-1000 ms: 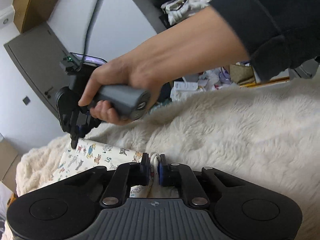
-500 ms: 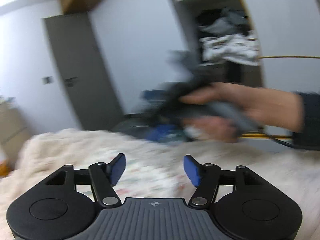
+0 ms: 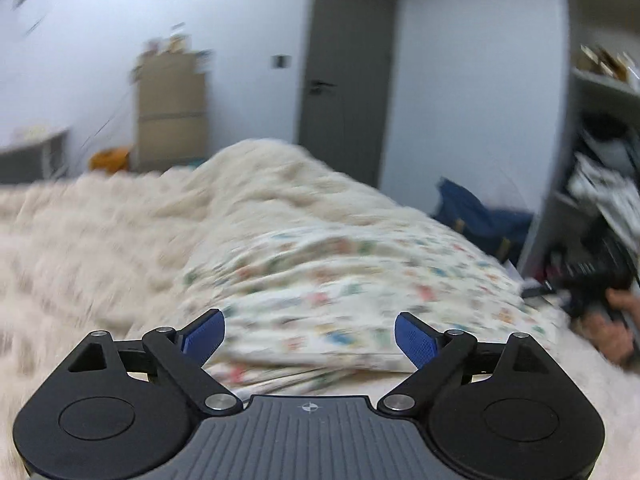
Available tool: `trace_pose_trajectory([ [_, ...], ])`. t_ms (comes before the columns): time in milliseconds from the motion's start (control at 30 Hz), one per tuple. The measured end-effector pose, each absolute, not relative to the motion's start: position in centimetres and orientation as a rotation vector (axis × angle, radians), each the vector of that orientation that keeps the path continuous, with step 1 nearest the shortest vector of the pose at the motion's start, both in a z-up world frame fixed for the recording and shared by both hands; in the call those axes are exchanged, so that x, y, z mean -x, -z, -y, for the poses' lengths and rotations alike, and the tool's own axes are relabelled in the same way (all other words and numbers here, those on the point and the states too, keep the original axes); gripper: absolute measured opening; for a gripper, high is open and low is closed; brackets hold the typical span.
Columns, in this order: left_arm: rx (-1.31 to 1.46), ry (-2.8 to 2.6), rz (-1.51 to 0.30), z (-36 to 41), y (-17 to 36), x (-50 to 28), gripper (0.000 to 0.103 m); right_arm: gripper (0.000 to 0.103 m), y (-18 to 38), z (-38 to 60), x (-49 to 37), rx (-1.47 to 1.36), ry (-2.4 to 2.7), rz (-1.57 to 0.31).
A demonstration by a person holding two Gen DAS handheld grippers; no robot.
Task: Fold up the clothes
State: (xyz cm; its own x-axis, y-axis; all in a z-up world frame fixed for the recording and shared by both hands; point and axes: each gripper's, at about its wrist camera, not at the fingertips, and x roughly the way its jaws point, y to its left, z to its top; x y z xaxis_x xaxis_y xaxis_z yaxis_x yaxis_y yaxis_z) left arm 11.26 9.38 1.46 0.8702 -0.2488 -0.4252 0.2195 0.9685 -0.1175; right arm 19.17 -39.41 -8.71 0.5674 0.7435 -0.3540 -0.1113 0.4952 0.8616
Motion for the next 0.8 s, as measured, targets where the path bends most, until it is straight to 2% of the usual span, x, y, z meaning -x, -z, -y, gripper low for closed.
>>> trace_pose_trajectory([
  [267,0.074,0.297,-0.422,-8.5,-1.6,-11.6,0.084,0.003,2.8,42.7,-18.1,-0.893,-0.516,-0.628],
  [467,-0.047,0.378,-0.423,-3.1,-2.5,-13.2,0.084,0.004,2.1,48.5,-18.0,-0.936,-0.442,-0.654],
  [533,-0.114,0.414,-0.427,-0.5,-2.6,-14.0,0.083,0.008,3.1,50.0,-17.9,-0.944,-0.393,-0.673],
  [600,-0.181,0.473,-0.443,2.3,-2.3,-15.5,0.071,0.012,3.7,50.5,-17.8,-0.929,-0.376,-0.67],
  [633,-0.205,0.495,-0.454,3.3,-2.1,-16.1,0.06,0.012,4.1,50.7,-17.9,-0.94,-0.402,-0.671],
  [667,-0.238,0.517,-0.463,4.4,-1.9,-16.9,0.056,0.012,4.5,50.8,-18.0,-0.961,-0.452,-0.675],
  [733,-0.274,0.527,-0.478,6.0,-2.2,-18.9,0.053,0.024,5.1,50.4,-18.1,-0.943,-0.486,-0.687],
  [767,-0.277,0.524,-0.488,6.6,-2.4,-19.8,0.049,0.037,5.2,50.2,-18.1,-0.921,-0.48,-0.685],
  [800,-0.276,0.519,-0.498,7.0,-2.6,-20.9,0.048,0.046,5.3,50.0,-18.1,-0.893,-0.462,-0.677],
])
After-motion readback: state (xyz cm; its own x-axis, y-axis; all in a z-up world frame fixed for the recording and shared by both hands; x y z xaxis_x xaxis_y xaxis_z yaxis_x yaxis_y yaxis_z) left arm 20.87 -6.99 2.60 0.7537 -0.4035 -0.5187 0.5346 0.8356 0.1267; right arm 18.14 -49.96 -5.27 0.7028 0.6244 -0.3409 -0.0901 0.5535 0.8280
